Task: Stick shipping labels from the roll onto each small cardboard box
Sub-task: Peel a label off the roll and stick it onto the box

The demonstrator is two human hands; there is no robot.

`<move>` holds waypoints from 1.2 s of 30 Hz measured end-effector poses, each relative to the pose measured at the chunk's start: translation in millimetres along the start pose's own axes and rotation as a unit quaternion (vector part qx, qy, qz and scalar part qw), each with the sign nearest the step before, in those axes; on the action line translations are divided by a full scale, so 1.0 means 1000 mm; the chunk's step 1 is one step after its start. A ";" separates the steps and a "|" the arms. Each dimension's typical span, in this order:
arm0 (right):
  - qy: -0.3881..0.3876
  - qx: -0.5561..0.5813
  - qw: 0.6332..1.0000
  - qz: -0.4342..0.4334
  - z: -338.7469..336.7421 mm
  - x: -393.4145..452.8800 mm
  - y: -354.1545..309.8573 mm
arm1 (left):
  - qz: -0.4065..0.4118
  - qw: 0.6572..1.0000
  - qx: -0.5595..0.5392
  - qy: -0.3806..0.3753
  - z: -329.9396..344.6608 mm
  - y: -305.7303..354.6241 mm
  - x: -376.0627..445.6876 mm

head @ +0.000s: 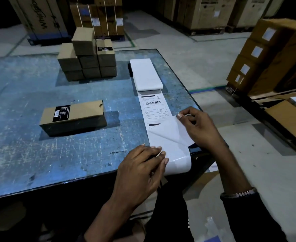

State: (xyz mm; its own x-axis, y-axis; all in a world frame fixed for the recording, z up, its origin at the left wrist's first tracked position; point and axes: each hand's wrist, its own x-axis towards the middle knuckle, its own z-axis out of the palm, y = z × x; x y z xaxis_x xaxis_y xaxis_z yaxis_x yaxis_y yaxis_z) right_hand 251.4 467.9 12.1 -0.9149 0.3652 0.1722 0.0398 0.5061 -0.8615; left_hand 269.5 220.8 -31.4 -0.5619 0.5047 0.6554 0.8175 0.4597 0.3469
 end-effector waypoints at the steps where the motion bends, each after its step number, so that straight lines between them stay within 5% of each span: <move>1: 0.017 0.011 1.000 0.008 -0.002 0.009 0.005 | 0.000 1.000 0.002 -0.001 0.000 0.000 0.000; 11: 0.132 -0.060 0.989 0.030 -0.020 0.082 0.022 | 0.001 1.000 0.000 -0.010 0.001 -0.003 -0.003; 20: 0.233 0.020 0.970 0.063 -0.046 0.120 0.016 | -0.007 1.000 -0.005 -0.008 0.000 -0.002 -0.004; 26: 0.390 -0.004 0.919 -0.061 -0.061 0.101 -0.039 | -0.022 1.000 -0.018 -0.006 0.000 0.001 -0.002; 33: 0.323 -0.059 0.908 -0.260 0.007 0.053 -0.100 | -0.131 0.976 -0.163 -0.052 -0.025 0.000 0.020; 36: 0.299 -0.050 0.903 -0.304 0.041 0.024 -0.115 | -0.251 0.936 -0.239 0.054 -0.050 -0.012 0.038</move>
State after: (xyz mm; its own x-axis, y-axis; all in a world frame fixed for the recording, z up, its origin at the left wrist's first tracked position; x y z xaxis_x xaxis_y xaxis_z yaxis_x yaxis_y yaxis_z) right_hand 208.7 386.0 95.4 -0.4006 0.3373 0.8519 -0.3342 0.8119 -0.4786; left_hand 245.1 197.6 23.0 -0.8960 0.2232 0.3839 0.4309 0.2273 0.8733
